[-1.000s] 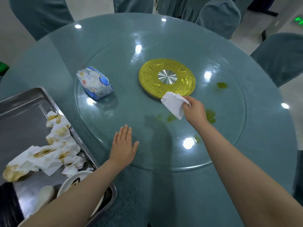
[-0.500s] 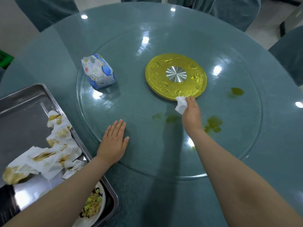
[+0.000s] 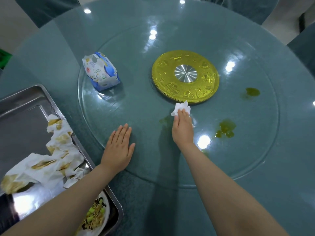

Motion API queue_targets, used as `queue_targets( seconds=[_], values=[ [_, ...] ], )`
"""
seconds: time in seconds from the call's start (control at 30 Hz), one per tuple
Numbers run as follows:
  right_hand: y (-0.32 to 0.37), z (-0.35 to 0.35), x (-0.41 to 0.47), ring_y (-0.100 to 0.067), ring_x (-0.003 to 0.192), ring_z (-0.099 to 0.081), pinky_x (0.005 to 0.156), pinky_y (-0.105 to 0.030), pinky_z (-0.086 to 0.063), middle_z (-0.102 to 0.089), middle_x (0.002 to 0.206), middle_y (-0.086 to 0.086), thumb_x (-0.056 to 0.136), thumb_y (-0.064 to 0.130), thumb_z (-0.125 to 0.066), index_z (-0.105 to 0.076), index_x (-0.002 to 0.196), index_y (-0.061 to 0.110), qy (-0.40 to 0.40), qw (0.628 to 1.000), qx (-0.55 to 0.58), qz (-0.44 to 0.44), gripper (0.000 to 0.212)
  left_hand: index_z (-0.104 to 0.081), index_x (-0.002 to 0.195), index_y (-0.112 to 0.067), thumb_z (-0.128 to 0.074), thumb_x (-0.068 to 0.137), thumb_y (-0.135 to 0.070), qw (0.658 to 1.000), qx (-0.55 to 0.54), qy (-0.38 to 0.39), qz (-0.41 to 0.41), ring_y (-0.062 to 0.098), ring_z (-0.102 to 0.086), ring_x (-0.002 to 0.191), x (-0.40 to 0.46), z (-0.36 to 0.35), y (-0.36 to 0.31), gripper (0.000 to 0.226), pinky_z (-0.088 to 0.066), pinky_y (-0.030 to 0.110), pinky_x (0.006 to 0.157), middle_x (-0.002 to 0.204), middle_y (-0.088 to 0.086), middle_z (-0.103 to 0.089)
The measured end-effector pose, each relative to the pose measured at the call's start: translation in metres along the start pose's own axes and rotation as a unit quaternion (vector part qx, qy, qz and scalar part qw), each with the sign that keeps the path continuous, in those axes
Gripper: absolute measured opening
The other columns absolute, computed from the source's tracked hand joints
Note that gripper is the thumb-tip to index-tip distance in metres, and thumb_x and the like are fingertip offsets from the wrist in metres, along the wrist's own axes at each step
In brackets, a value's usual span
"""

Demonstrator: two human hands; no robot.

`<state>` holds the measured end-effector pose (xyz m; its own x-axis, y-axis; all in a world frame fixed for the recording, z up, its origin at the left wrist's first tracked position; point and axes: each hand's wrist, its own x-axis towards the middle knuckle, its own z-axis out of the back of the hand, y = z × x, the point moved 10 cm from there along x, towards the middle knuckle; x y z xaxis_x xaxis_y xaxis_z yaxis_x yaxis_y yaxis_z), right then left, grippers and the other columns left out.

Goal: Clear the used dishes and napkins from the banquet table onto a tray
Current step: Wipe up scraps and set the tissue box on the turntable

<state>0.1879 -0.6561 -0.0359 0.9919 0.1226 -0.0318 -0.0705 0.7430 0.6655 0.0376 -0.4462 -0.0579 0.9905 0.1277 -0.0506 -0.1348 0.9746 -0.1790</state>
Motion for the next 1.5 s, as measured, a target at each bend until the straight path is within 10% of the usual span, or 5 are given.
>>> queue_targets(
  seconds=[0.67, 0.93, 1.23, 1.4, 1.5],
  values=[
    [0.034, -0.018, -0.06, -0.004, 0.121, -0.049, 0.093, -0.024, -0.044, -0.059, 0.124, 0.014, 0.097, 0.015, -0.049, -0.064, 0.118, 0.021, 0.087, 0.984, 0.001, 0.157, 0.026, -0.018, 0.153, -0.01, -0.011, 0.098, -0.049, 1.0, -0.004, 0.002, 0.002, 0.019, -0.006, 0.149, 0.001, -0.002, 0.0, 0.068, 0.004, 0.033, 0.12, 0.161, 0.006, -0.014],
    [0.039, -0.02, -0.123, -0.01, 0.123, -0.052, 0.1, -0.01, -0.031, -0.064, 0.127, 0.006, 0.091, 0.004, -0.059, -0.071, 0.113, 0.017, 0.092, 0.975, 0.028, 0.2, 0.029, -0.02, 0.153, -0.009, -0.011, 0.095, -0.05, 1.0, -0.016, 0.013, 0.007, 0.021, -0.009, 0.149, -0.002, -0.005, -0.005, 0.071, -0.002, 0.036, 0.12, 0.161, 0.007, -0.015],
    [0.028, -0.031, -0.164, -0.005, 0.125, -0.052, 0.107, -0.012, -0.031, -0.064, 0.128, 0.007, 0.093, 0.01, -0.054, -0.071, 0.114, 0.022, 0.177, 0.969, 0.053, 0.163, 0.03, -0.019, 0.153, -0.008, -0.008, 0.093, -0.053, 0.999, -0.026, 0.02, 0.003, 0.022, -0.008, 0.149, -0.004, -0.003, -0.007, 0.076, -0.002, 0.037, 0.12, 0.161, 0.008, -0.014],
    [0.026, -0.023, -0.154, 0.004, 0.079, -0.058, 0.076, -0.013, -0.043, -0.07, 0.091, 0.018, 0.096, 0.02, -0.054, -0.072, 0.111, 0.027, 0.282, 0.955, 0.075, 0.049, 0.025, -0.014, 0.154, -0.01, -0.002, 0.09, -0.055, 0.999, -0.029, 0.025, 0.001, 0.02, -0.002, 0.149, -0.004, 0.0, -0.007, 0.079, 0.003, 0.034, 0.12, 0.162, 0.006, -0.008],
    [0.008, 0.0, -0.121, -0.004, 0.091, -0.062, 0.089, -0.026, -0.05, -0.072, 0.1, 0.007, 0.093, 0.016, -0.058, -0.073, 0.104, 0.024, 0.202, 0.965, 0.164, -0.044, 0.019, -0.012, 0.154, -0.01, 0.0, 0.089, -0.055, 0.999, -0.031, 0.028, -0.002, 0.019, 0.0, 0.149, -0.004, -0.001, -0.007, 0.08, 0.004, 0.035, 0.12, 0.162, 0.005, -0.006]
  ],
)
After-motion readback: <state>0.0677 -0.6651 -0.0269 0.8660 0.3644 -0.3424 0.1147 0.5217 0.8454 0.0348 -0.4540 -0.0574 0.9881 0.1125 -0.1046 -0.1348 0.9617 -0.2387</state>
